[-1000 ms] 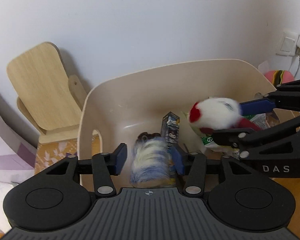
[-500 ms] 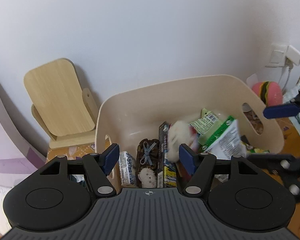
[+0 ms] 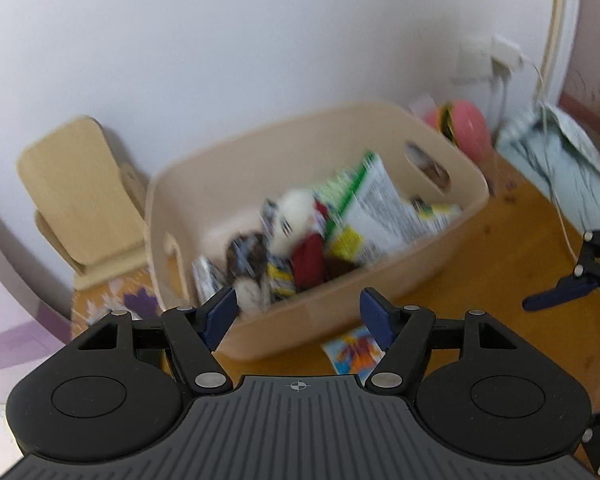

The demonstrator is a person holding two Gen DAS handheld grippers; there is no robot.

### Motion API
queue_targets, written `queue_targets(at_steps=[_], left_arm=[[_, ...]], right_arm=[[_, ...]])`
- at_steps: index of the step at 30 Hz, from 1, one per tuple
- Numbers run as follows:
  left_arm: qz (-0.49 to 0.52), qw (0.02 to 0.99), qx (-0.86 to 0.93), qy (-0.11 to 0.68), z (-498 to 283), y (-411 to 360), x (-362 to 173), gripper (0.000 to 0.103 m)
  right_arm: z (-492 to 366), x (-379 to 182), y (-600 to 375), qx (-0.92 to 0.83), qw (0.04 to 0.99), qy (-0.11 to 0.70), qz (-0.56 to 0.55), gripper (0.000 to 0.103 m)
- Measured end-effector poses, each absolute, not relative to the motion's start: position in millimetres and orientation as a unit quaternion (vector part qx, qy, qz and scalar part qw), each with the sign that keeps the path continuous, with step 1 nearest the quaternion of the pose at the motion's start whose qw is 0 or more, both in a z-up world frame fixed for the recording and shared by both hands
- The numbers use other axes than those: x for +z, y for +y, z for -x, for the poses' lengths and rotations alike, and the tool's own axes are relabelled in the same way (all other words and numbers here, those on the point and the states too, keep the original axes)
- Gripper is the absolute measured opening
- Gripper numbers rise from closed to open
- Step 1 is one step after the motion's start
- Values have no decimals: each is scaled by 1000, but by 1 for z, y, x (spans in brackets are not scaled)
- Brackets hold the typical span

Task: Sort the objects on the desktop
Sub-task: 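Withdraw both tools to the table and grasp the clear plastic packet with the right tool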

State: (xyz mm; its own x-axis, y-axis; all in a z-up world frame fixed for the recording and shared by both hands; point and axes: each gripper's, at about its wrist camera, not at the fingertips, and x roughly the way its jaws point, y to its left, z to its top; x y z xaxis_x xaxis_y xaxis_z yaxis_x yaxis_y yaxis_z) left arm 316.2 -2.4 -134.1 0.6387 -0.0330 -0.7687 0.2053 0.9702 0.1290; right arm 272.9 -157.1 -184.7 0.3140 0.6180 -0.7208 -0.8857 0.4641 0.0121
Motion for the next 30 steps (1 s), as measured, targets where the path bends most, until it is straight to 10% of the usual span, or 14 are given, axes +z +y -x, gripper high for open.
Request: queue_targets(at_steps=[30], left_arm=[[-42,846,-78,526,-342,-11,-245,68]], right_arm=[[-215,-267,-149,563,680,365,295,67]])
